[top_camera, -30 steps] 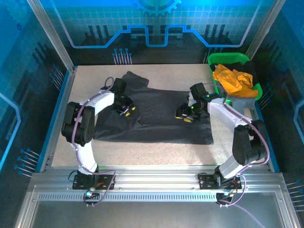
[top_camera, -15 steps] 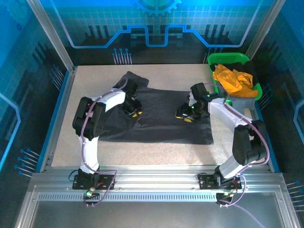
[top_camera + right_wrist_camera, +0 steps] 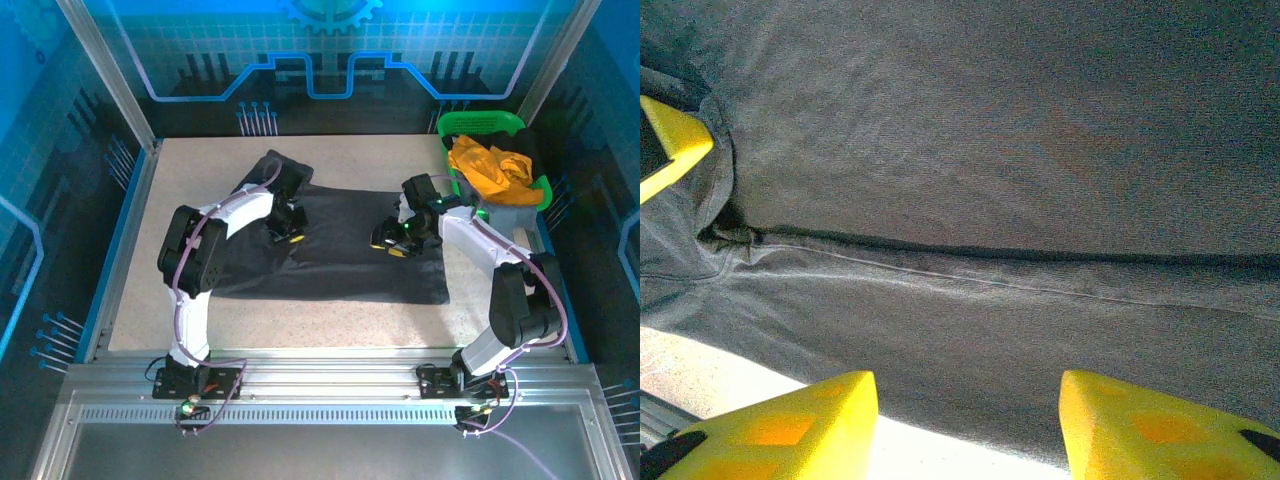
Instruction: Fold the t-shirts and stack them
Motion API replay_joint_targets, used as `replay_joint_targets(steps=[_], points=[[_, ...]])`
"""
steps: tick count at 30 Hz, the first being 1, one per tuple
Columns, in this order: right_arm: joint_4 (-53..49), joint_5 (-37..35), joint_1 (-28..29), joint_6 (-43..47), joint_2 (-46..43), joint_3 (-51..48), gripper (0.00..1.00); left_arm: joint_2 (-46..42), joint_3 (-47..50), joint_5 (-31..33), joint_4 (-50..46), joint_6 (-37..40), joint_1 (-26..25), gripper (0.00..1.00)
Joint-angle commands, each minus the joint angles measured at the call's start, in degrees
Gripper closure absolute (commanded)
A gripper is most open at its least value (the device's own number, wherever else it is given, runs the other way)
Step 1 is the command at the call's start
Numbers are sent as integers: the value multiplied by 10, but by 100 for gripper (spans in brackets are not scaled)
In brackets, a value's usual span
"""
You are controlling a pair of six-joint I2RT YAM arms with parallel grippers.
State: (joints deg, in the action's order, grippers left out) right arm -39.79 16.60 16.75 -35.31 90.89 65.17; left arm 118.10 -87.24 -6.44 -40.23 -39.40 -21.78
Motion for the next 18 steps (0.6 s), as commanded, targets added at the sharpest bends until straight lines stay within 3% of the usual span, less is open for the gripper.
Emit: replay_joint_targets(steps=[1, 6, 7, 9, 10, 18], points=[[-5, 10, -7, 6, 6, 1, 49, 1, -18, 13, -30, 29, -14, 100], [-4, 13, -8, 7, 8, 3, 49, -6, -13, 35, -47, 24, -16, 100], [-4, 15, -8, 8, 7, 3, 49, -18, -7, 52, -46, 25, -15, 96], [-3, 16, -8, 9, 7, 2, 48, -32, 0, 65, -44, 29, -9, 74], [-2, 17, -8, 9, 7, 1, 48, -32, -2, 64, -46, 37, -6, 71], [-6, 19, -9, 12, 10, 7, 48, 6, -8, 65, -55, 63, 4, 72]])
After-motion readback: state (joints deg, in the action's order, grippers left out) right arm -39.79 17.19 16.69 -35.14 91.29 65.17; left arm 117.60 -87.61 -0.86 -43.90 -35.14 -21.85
